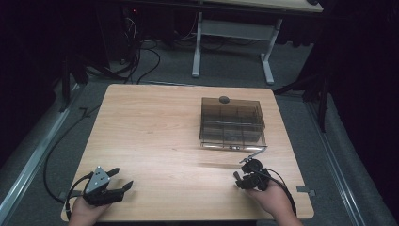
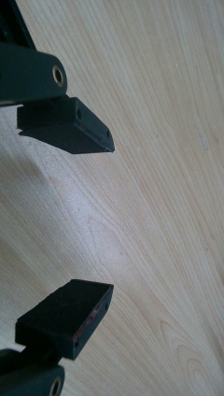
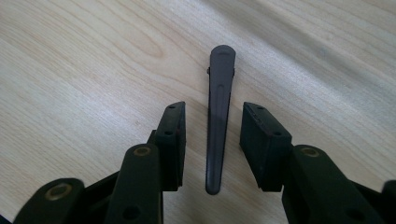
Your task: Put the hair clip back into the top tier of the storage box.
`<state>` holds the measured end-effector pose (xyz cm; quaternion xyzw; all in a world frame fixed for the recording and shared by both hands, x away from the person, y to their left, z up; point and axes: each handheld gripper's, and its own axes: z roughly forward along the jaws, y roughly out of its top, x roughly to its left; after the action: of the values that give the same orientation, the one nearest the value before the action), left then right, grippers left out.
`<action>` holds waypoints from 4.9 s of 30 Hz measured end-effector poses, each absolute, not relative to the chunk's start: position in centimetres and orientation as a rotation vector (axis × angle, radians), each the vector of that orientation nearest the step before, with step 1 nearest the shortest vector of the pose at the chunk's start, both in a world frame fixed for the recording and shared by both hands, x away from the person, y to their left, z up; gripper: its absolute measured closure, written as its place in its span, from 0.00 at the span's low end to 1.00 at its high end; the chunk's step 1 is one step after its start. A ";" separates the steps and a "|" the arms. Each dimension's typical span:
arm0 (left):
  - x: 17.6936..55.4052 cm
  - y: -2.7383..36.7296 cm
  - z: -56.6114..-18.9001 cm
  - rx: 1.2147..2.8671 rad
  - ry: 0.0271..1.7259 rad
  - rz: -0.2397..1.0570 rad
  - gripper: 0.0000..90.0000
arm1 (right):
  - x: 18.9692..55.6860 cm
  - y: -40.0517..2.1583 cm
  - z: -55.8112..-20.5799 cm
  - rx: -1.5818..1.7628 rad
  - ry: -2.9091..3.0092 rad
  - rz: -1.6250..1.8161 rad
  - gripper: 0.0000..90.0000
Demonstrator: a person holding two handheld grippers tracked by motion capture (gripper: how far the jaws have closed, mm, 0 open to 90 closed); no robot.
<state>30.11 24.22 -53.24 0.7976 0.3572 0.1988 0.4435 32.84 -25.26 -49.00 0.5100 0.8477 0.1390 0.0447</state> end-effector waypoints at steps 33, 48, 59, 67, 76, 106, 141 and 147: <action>30.1 24.2 -53.2 1.986 0.871 0.484 0.30 | 35.9 -23.5 -48.6 1.502 2.742 0.157 0.86; 30.1 24.2 -53.2 1.984 0.871 0.482 0.30 | 36.6 -23.4 -48.6 1.501 2.768 0.117 0.90; 30.2 24.2 -53.2 1.987 0.870 0.484 0.30 | 36.8 -23.7 -47.1 1.491 2.766 0.135 0.90; 30.1 24.2 -53.2 1.989 0.871 0.483 0.30 | 37.1 -23.7 -46.1 1.492 2.763 0.129 0.90; 30.1 24.1 -53.3 1.990 0.871 0.493 0.30 | 37.3 -24.0 -45.0 1.460 2.772 0.136 0.90; 30.1 24.1 -53.3 1.985 0.873 0.492 0.30 | 39.0 -24.1 -40.4 1.373 2.798 0.155 0.90; 30.2 24.3 -53.2 1.981 0.875 0.482 0.30 | 45.1 -22.3 -37.4 1.321 2.789 0.139 0.90; 30.2 24.3 -53.2 1.978 0.875 0.477 0.30 | 46.6 -21.8 -37.6 1.336 2.777 0.149 0.90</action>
<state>30.16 24.34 -53.22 0.7989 0.3534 0.1926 0.4471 46.62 -21.78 -37.59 0.4328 0.8998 0.0484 0.0283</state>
